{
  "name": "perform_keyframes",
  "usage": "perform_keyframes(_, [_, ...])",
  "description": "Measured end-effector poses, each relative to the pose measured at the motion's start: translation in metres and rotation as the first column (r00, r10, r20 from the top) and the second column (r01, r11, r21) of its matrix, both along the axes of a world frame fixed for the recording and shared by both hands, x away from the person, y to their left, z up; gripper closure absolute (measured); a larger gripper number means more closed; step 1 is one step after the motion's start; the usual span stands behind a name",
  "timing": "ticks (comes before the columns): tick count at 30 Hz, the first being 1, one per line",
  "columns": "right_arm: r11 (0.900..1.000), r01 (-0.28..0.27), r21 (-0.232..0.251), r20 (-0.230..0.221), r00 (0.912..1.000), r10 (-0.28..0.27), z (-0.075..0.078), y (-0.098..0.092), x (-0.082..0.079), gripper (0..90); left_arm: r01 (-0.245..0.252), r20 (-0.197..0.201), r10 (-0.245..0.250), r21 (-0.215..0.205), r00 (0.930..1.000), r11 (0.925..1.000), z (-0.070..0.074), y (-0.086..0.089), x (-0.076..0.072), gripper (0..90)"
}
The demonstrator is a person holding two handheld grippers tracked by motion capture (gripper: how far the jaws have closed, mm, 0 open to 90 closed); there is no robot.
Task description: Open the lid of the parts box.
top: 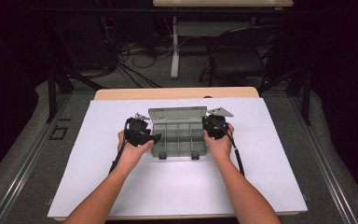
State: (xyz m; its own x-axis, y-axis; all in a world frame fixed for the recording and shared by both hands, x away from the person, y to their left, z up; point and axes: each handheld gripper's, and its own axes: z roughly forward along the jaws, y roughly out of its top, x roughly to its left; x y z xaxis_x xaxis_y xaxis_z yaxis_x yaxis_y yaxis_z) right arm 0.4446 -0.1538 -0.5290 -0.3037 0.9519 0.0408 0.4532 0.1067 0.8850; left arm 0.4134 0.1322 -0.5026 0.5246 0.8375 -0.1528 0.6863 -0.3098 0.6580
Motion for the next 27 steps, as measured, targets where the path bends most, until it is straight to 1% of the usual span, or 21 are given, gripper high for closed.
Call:
perform_keyframes(2, [1.000,-0.001,0.000,-0.003,1.0000,0.001,0.000,0.000,0.000,86.2,-0.011,-0.010,0.011,-0.003,0.9999,0.9999,-0.003,0.001,0.000,46.3])
perform_keyframes(5, [1.000,-0.001,-0.003,-0.002,1.0000,0.001,0.000,0.000,0.000,86.1,-0.011,-0.024,0.011,0.004,0.9996,0.9999,-0.008,0.002,0.001,46.4])
perform_keyframes(8, [1.000,-0.001,-0.004,-0.002,1.0000,0.001,0.000,0.000,0.000,86.2,-0.012,-0.040,0.012,0.008,0.9991,0.9999,-0.015,0.002,0.002,47.4])
perform_keyframes(10, [1.000,-0.001,-0.002,-0.002,1.0000,0.001,0.000,0.000,0.000,86.2,-0.022,-0.054,0.022,0.012,0.9983,0.9997,-0.021,0.002,0.002,47.6])
perform_keyframes(13, [1.000,-0.002,-0.001,-0.002,1.0000,0.002,0.000,0.000,0.000,86.1,-0.028,-0.063,0.029,0.015,0.9976,0.9995,-0.028,0.001,0.003,49.2])
perform_keyframes(17, [1.000,0.000,-0.003,-0.002,1.0000,0.000,0.000,0.000,0.000,86.2,-0.033,-0.067,0.035,0.031,0.9972,0.9990,-0.036,0.000,0.004,52.1])
perform_keyframes(21, [1.000,0.002,0.001,-0.002,1.0000,-0.002,0.000,0.000,0.000,86.2,-0.029,-0.071,0.032,0.050,0.9970,0.9983,-0.042,-0.002,0.004,57.0])
perform_keyframes(23, [1.000,0.003,0.001,-0.003,1.0000,-0.003,0.000,0.000,0.000,86.2,-0.026,-0.067,0.030,0.059,0.9973,0.9979,-0.045,-0.004,0.004,59.9])
perform_keyframes(26, [1.000,0.003,0.001,-0.003,1.0000,-0.003,0.000,0.000,0.000,86.2,-0.031,-0.043,0.035,0.080,0.9985,0.9963,-0.046,-0.006,0.003,64.1])
perform_keyframes(27, [1.000,0.003,0.000,-0.002,1.0000,-0.003,0.000,0.000,0.000,86.2,-0.032,-0.040,0.035,0.080,0.9986,0.9963,-0.047,-0.007,0.002,65.3])
